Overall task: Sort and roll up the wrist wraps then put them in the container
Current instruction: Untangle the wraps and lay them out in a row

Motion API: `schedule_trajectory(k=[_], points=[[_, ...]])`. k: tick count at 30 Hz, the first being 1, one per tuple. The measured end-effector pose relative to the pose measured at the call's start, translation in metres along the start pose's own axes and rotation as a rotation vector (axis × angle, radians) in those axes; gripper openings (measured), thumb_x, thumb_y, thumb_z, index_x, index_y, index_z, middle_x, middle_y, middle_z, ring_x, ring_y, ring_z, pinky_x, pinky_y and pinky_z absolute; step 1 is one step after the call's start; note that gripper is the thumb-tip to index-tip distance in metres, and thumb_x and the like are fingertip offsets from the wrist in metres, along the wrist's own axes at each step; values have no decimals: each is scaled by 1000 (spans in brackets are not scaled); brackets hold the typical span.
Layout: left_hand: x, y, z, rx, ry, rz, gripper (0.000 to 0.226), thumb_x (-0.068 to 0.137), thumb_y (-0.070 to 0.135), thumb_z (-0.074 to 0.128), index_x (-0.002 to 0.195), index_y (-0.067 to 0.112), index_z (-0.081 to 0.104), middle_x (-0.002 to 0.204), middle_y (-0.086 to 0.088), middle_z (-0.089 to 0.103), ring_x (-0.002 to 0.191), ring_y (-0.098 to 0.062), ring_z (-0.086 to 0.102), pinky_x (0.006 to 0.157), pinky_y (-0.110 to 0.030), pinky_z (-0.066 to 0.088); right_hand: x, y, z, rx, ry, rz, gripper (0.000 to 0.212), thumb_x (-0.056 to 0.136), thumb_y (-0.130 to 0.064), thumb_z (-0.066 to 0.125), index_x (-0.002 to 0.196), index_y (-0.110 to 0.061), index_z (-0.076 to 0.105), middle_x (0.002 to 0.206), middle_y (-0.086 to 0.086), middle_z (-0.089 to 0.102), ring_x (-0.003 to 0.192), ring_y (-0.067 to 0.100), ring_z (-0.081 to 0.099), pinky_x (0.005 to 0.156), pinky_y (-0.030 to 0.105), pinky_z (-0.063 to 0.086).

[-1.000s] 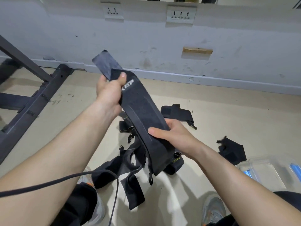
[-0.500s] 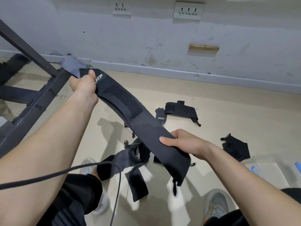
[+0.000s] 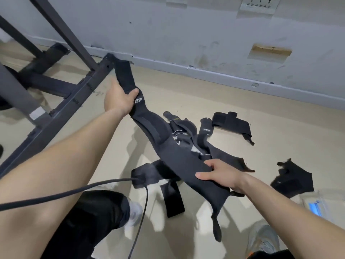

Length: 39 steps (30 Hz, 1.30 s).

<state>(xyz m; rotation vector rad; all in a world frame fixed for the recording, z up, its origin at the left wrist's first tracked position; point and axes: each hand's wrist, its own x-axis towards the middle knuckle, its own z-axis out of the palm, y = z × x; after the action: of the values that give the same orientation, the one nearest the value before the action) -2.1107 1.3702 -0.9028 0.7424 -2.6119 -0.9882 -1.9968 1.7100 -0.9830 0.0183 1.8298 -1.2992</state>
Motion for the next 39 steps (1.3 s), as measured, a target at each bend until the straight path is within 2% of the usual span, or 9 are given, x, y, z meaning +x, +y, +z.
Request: schedule_trajectory(k=[6, 9, 14, 18, 22, 26, 29, 33, 39], points=[[47, -69, 3, 433, -138, 104, 46, 98, 42, 62, 125, 10, 43, 114, -17, 63, 103, -41, 60, 79, -45, 49, 72, 20, 60, 91, -177, 164, 32, 86, -18, 81, 104, 6, 71, 115, 25, 73, 105, 33, 72, 106, 56, 49], [91, -118, 7, 354, -282, -16, 54, 96, 42, 66, 131, 10, 41, 123, -15, 61, 106, -39, 59, 87, -48, 51, 110, 31, 96, 197, -292, 224, 29, 84, -1, 79, 112, -3, 73, 112, 22, 74, 107, 38, 72, 103, 53, 53], [147, -202, 26, 98, -510, -319, 47, 95, 22, 73, 130, 6, 46, 123, -17, 63, 94, -26, 62, 71, -39, 59, 179, 38, 153, 266, -432, 225, 50, 73, 7, 80, 121, 0, 66, 120, 28, 70, 113, 46, 67, 103, 58, 52], [183, -246, 33, -10, -169, -262, 48, 94, 23, 73, 134, 13, 48, 126, -3, 61, 111, -22, 57, 98, -38, 50, 232, 28, 197, 396, -435, 156, 46, 86, 4, 73, 130, -6, 61, 126, 20, 70, 118, 38, 67, 104, 51, 52], [173, -282, 33, 88, 165, -384, 60, 100, 34, 60, 152, 16, 34, 146, -12, 53, 133, -33, 50, 109, -41, 43, 289, 17, 238, 542, -322, 250, 43, 89, 8, 66, 130, -3, 61, 124, 17, 72, 109, 34, 72, 84, 38, 60], [83, -327, 85, 390, -314, -177, 48, 96, 29, 58, 143, 32, 52, 146, -4, 51, 134, -30, 46, 106, -43, 45, 315, 19, 271, 396, -179, 322, 55, 74, -2, 73, 127, -15, 62, 119, 10, 71, 109, 30, 69, 96, 44, 57], [32, -343, 116, 492, -646, -117, 62, 98, 34, 57, 156, 38, 33, 170, 5, 7, 147, -27, 21, 110, -43, 42, 314, 20, 279, 327, -98, 263, 46, 80, 2, 72, 121, -16, 61, 115, 8, 71, 107, 27, 69, 101, 46, 55], [9, -352, 129, 643, -756, -147, 91, 96, 49, 60, 163, 33, 1, 166, 8, -31, 149, -30, 16, 108, -47, 44, 297, 22, 273, 117, -95, 192, 68, 87, -7, 69, 147, -22, 39, 120, -1, 65, 109, 19, 66, 96, 34, 55], [6, -359, 134, 685, -837, -174, 133, 75, 54, 84, 161, 29, -14, 168, 3, -27, 152, -32, 14, 114, -51, 37, 251, 24, 257, -122, -132, 207, 92, 89, -14, 63, 161, -37, 11, 119, -5, 65, 95, 14, 66, 80, 32, 58]])
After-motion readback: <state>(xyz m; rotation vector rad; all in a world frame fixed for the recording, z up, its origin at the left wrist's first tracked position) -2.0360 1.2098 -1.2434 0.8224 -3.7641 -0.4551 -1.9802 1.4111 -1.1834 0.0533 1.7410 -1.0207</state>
